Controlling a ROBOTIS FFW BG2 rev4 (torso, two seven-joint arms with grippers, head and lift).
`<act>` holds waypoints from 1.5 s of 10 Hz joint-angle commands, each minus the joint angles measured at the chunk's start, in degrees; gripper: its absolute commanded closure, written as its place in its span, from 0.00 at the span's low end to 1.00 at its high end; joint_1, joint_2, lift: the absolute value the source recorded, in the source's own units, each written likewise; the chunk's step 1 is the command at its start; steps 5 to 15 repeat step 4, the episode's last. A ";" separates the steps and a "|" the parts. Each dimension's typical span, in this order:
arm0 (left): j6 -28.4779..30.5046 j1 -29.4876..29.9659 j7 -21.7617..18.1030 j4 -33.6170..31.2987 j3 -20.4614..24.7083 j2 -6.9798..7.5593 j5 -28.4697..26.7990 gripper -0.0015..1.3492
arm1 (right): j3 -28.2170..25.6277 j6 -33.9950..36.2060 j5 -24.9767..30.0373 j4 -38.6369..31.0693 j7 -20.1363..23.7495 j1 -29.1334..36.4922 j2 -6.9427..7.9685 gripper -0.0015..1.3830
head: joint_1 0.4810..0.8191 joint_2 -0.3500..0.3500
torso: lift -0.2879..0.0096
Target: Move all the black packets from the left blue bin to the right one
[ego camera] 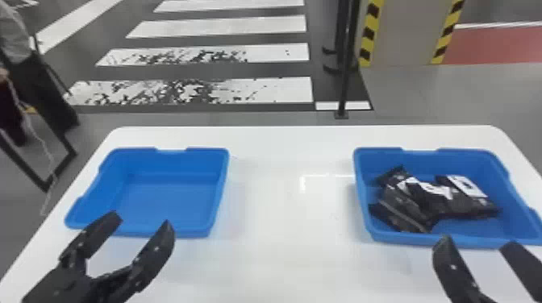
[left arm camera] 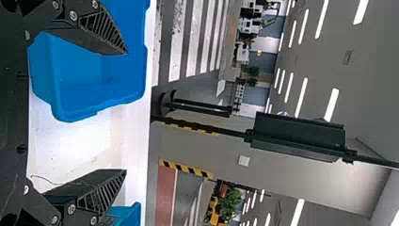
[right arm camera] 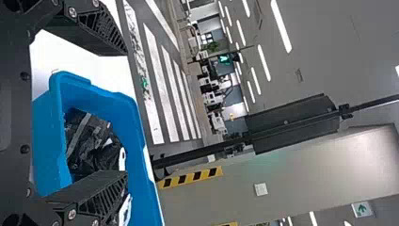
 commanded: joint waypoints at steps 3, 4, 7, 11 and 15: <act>0.11 0.03 0.00 0.02 0.00 0.00 0.00 0.13 | -0.01 0.00 -0.11 0.00 0.00 0.00 0.05 0.10 | 0.63 0.64 | 0.35; 0.11 0.03 0.00 0.02 0.00 0.00 0.00 0.13 | 0.11 0.00 -0.11 0.00 0.00 0.00 0.05 0.10 | 0.63 0.64 | 0.35; 0.11 0.03 0.00 0.02 0.00 0.00 0.00 0.13 | 0.11 0.00 -0.11 0.00 0.00 0.00 0.05 0.10 | 0.63 0.64 | 0.35; 0.11 0.03 0.00 0.02 0.00 0.00 0.00 0.13 | 0.11 0.00 -0.11 0.00 0.00 0.00 0.05 0.10 | 0.63 0.64 | 0.35; 0.11 0.03 0.00 0.02 0.00 0.00 0.00 0.13 | 0.11 0.00 -0.11 0.00 0.00 0.00 0.05 0.10 | 0.63 0.64 | 0.35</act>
